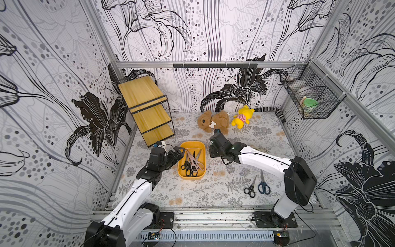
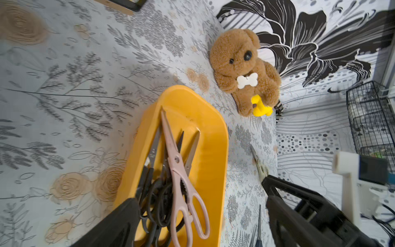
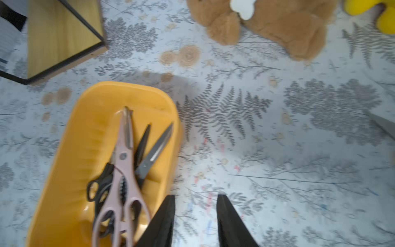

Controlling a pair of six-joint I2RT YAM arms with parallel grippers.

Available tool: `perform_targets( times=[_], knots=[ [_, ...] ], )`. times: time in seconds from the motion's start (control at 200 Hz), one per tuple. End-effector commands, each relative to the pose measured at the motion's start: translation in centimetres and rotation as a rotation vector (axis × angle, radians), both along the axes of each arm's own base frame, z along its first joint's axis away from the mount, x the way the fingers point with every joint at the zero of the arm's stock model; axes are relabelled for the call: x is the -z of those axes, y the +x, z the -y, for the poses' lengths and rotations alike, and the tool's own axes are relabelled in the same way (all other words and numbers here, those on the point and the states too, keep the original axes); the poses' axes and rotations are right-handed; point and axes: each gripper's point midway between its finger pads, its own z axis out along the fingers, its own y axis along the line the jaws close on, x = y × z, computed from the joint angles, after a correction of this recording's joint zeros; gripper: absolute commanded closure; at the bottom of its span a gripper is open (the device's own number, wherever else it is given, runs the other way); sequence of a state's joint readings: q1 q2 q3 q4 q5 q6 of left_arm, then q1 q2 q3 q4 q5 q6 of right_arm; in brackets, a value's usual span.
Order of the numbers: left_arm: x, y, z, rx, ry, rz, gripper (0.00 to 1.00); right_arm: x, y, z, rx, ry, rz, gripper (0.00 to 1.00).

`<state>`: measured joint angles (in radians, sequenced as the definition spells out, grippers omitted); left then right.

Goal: Put the scissors into the storage box
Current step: Adjust the scissors at the center of the board.

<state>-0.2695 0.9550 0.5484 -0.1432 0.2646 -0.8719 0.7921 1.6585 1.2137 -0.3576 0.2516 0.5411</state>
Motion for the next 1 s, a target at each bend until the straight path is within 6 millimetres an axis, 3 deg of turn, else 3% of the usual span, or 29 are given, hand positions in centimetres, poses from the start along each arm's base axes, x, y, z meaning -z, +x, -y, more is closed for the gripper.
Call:
perform_targets(
  times=[0.0,0.27,0.41,0.706,0.996],
  knots=[
    [-1.5,0.6,1.5,0.039,0.054,0.044,0.03,-0.1,0.3,4.4,-0.012,-0.108,0.02,0.61],
    [-1.9,0.9,5.9,0.135,0.106,0.042,0.03,2.7,1.1,15.7,0.105,-0.139,-0.085,0.57],
    [-1.4,0.9,7.0,0.158,0.105,0.028,0.03,4.1,1.0,20.1,0.157,-0.108,-0.129,0.58],
    [-0.3,0.7,6.9,0.149,0.124,0.006,0.03,7.2,2.1,25.1,0.175,-0.088,-0.224,0.58],
    [0.2,0.5,6.7,0.139,0.118,-0.004,0.03,10.1,4.0,26.2,0.168,-0.141,-0.301,0.58]
  ],
)
